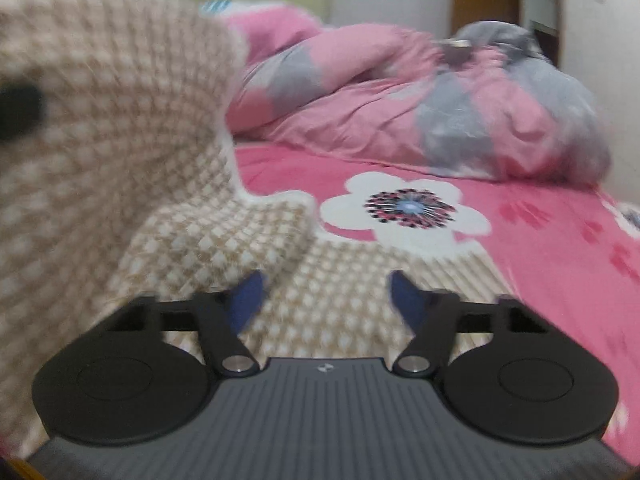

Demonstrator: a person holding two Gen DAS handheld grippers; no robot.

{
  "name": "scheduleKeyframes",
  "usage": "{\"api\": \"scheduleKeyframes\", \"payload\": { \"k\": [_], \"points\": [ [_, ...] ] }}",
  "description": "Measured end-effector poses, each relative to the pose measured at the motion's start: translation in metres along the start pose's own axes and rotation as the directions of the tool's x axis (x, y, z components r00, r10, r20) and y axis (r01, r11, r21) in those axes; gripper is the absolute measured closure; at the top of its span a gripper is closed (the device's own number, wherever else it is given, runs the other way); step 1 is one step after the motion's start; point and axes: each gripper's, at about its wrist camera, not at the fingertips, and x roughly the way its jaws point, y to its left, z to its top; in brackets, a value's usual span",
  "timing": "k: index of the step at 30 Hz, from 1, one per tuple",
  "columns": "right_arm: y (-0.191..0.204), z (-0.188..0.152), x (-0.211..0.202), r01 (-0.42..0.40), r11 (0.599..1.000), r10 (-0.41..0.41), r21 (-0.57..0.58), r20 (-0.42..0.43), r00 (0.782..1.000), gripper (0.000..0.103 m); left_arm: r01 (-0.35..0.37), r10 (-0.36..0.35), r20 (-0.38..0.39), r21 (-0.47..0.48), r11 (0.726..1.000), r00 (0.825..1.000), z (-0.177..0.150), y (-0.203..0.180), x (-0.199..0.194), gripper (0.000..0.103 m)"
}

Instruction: Fold clothes

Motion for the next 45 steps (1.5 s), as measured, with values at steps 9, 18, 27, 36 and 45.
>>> {"api": "scheduleKeyframes", "payload": {
  "k": [9, 18, 27, 36, 45],
  "points": [
    [-0.009, 0.023, 0.031, -0.114, 0.992, 0.117, 0.062, -0.054, 0.992, 0.077, 0.004, -0.004, 0.013, -0.04, 0.999, 1.0, -0.007, 0.019, -0.003, 0.074],
    [-0.005, 0.038, 0.081, -0.218, 0.968, 0.232, 0.12, -0.111, 0.966, 0.084, 0.017, -0.015, 0.02, -0.062, 0.998, 1.0, -0.011, 0.026, -0.005, 0.074],
    [-0.042, 0.027, 0.003, -0.227, 0.958, 0.235, 0.176, -0.026, 0.972, 0.084, 0.031, -0.03, 0.021, -0.069, 0.997, 0.999, -0.007, 0.029, -0.001, 0.074],
    [0.011, -0.035, -0.009, -0.199, 0.978, 0.194, -0.062, -0.085, 0.977, 0.087, 0.027, -0.026, 0.013, -0.025, 0.999, 1.0, -0.002, 0.012, 0.007, 0.074],
    [0.02, -0.074, -0.041, -0.266, 0.96, 0.267, -0.089, -0.006, 0.964, 0.088, 0.022, -0.022, -0.003, 0.038, 0.999, 1.0, 0.002, -0.012, 0.015, 0.074]
  ]
}}
